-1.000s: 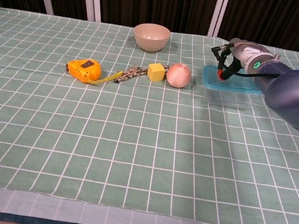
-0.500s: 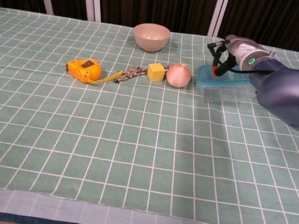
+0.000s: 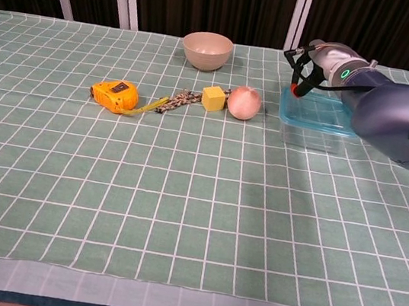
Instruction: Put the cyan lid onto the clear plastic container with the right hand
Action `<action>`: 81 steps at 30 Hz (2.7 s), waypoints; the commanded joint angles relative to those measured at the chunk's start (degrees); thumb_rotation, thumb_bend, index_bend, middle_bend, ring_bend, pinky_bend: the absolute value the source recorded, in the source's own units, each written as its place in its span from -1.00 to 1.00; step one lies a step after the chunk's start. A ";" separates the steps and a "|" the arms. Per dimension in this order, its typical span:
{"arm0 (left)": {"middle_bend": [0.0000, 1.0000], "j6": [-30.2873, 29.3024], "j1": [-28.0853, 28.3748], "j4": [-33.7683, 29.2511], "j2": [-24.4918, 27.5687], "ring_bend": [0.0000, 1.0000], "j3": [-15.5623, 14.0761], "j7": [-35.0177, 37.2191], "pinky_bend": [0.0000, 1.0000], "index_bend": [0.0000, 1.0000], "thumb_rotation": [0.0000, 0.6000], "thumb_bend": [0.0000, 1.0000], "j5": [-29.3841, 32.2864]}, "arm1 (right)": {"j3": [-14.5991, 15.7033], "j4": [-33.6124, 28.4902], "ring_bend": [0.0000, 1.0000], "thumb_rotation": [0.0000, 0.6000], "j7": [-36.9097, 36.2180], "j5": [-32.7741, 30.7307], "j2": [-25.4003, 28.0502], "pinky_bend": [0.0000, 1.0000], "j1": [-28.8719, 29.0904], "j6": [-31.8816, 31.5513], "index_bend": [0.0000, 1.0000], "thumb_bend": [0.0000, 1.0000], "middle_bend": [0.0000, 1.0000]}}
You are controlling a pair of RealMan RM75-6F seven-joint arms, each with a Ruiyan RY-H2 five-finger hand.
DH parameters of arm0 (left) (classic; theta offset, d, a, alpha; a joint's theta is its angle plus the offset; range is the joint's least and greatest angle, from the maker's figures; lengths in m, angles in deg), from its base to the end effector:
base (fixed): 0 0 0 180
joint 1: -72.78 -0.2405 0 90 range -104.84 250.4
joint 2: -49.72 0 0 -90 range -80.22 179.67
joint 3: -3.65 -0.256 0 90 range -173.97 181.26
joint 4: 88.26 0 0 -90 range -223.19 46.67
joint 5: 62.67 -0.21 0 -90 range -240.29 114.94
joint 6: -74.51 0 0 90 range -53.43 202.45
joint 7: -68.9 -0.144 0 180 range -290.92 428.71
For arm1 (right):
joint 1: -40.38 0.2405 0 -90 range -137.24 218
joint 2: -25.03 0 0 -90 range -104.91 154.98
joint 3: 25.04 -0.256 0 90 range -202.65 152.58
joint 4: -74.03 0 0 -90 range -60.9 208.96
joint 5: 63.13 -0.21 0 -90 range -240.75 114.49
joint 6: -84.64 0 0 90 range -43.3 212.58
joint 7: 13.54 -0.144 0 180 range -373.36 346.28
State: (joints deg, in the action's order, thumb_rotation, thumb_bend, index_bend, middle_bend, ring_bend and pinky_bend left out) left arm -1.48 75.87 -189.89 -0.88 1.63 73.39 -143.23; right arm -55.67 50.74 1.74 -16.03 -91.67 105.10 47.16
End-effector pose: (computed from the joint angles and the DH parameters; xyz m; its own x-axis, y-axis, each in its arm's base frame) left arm -0.3277 0.1470 0.1934 0.3553 0.2389 0.9037 0.9076 0.1430 -0.3946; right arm -0.1307 -0.4936 -0.0462 0.3259 -0.1649 0.9309 -0.9421 0.0257 0.3344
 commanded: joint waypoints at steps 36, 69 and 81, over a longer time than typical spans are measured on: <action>-1.00 0.58 0.11 -0.37 0.40 -1.00 -0.08 0.62 -1.00 -0.60 1.00 0.03 0.29 | 0.01 1.71 -0.92 1.00 3.42 -1.43 -0.53 -1.00 -0.47 3.84 0.47 -0.14 -0.74; -1.00 0.54 0.10 -0.49 0.42 -1.00 -0.11 0.61 -1.00 -0.58 1.00 0.03 0.22 | 0.21 -0.41 -0.99 1.00 14.63 -7.93 1.11 -1.00 -1.03 5.84 0.48 -0.15 -0.76; -1.00 0.33 0.05 -0.37 0.32 -1.00 -0.08 0.69 -1.00 -0.58 1.00 0.03 0.05 | 0.99 -2.41 -0.99 1.00 15.29 -8.72 1.85 -1.00 -2.25 5.69 0.47 -0.16 -0.76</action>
State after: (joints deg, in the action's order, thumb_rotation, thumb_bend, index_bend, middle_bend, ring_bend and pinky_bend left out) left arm -1.15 75.92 -190.26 -0.57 1.56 74.08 -143.19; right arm -54.74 48.41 17.00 -24.72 -89.87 102.91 52.87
